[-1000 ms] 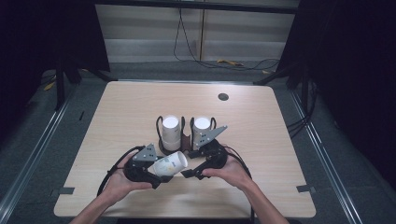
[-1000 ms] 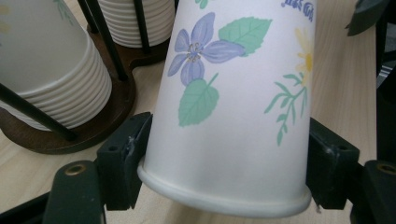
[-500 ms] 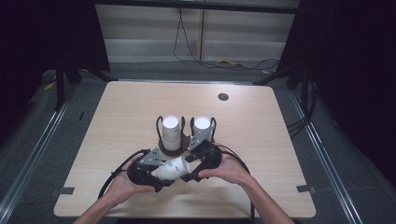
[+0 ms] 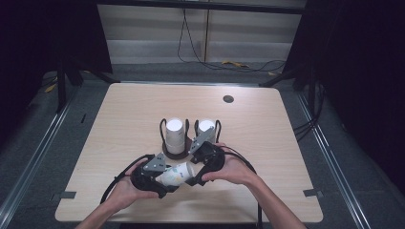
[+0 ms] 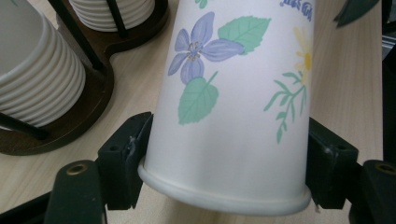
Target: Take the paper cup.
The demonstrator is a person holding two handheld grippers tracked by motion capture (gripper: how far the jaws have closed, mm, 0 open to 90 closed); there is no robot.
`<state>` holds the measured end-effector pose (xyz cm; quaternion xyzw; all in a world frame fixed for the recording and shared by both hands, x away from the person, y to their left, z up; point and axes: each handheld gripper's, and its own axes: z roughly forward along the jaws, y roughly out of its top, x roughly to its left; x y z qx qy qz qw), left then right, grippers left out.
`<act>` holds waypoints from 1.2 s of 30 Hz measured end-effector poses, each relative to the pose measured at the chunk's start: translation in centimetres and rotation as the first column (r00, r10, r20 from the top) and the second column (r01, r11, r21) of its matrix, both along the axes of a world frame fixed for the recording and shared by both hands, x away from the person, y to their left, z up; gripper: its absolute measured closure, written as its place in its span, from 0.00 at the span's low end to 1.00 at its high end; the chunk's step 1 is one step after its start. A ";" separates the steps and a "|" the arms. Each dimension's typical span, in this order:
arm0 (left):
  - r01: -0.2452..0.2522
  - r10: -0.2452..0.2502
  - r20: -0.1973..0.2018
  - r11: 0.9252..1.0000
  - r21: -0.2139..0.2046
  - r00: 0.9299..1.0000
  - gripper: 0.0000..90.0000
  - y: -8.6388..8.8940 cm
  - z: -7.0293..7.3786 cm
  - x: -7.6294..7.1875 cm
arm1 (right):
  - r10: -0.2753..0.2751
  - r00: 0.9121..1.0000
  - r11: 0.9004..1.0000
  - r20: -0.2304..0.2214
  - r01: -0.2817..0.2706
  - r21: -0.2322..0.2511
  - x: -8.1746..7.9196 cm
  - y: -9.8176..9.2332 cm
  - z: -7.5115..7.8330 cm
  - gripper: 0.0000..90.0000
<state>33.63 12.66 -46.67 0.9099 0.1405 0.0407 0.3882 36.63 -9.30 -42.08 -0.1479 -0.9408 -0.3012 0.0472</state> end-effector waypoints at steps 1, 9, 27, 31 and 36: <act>0.000 0.000 0.003 1.000 0.006 1.000 0.30 0.0 0.0 -0.1 | 0.008 1.000 1.000 -0.009 -0.008 -0.012 0.0 0.2 -0.1 0.20; 0.033 -0.033 0.012 0.999 0.015 0.999 0.30 -0.5 -0.2 -0.4 | 0.064 0.996 0.995 -0.062 -0.069 -0.075 0.2 1.3 -0.8 0.23; 0.072 -0.075 0.042 0.996 0.056 0.996 0.29 -1.1 -0.7 -0.7 | 0.117 0.988 0.987 -0.105 -0.128 -0.096 0.1 1.9 -1.5 0.38; 0.071 -0.072 0.041 0.997 0.026 0.997 0.26 -0.8 -0.5 -0.7 | 0.110 0.988 0.990 -0.111 -0.119 -0.070 0.1 1.6 -1.3 0.39; 0.044 -0.044 -0.002 0.999 -0.007 0.999 0.19 -0.4 -0.7 -0.5 | 0.114 0.988 0.992 -0.106 -0.120 -0.051 0.2 1.4 -1.1 0.40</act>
